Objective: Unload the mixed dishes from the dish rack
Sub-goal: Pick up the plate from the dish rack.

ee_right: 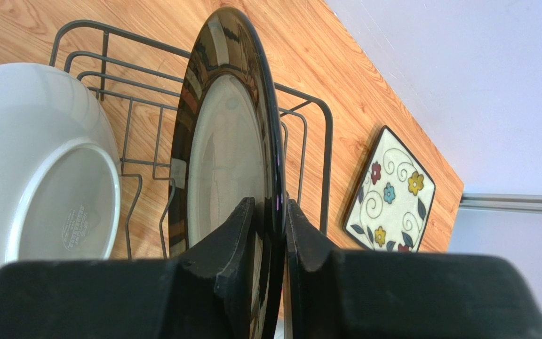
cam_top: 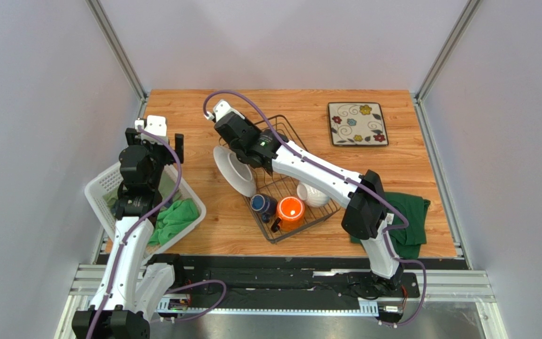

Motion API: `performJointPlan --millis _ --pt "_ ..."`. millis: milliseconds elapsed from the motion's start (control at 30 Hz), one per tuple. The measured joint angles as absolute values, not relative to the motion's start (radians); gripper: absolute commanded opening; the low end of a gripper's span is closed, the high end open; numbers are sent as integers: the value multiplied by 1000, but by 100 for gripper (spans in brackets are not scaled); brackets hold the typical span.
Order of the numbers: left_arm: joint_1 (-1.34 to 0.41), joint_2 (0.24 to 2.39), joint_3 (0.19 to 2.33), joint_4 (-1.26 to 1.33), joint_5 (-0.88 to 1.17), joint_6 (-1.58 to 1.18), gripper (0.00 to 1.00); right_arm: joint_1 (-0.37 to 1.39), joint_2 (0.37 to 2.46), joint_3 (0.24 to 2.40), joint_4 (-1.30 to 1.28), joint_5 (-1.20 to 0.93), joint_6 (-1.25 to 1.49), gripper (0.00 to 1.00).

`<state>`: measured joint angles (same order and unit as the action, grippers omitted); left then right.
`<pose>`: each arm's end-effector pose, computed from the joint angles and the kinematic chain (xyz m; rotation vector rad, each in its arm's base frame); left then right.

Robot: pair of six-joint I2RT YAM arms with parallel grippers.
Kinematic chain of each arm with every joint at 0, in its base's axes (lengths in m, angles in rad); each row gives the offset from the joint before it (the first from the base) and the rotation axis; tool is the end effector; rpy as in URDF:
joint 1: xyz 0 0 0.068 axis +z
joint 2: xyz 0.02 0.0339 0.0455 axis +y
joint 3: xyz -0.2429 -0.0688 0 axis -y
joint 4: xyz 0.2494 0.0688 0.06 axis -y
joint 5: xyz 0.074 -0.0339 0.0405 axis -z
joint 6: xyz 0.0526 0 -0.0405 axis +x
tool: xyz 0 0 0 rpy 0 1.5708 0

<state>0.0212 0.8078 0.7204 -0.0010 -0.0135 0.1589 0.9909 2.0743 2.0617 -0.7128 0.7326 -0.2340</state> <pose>0.2319 0.0056 0.3159 0.1040 1.6580 0.1479 0.2880 0.3755 0.3081 -0.9023 1.9087 -0.3959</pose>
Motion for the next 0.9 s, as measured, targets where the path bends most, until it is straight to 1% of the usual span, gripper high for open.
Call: performJointPlan --millis 633,900 --pt "21 808 720 -1 -14 159 96 989 2028 2127 -746 736 -233 0" --pt "21 808 720 -1 -13 159 96 960 1991 2151 -763 734 -232 0"
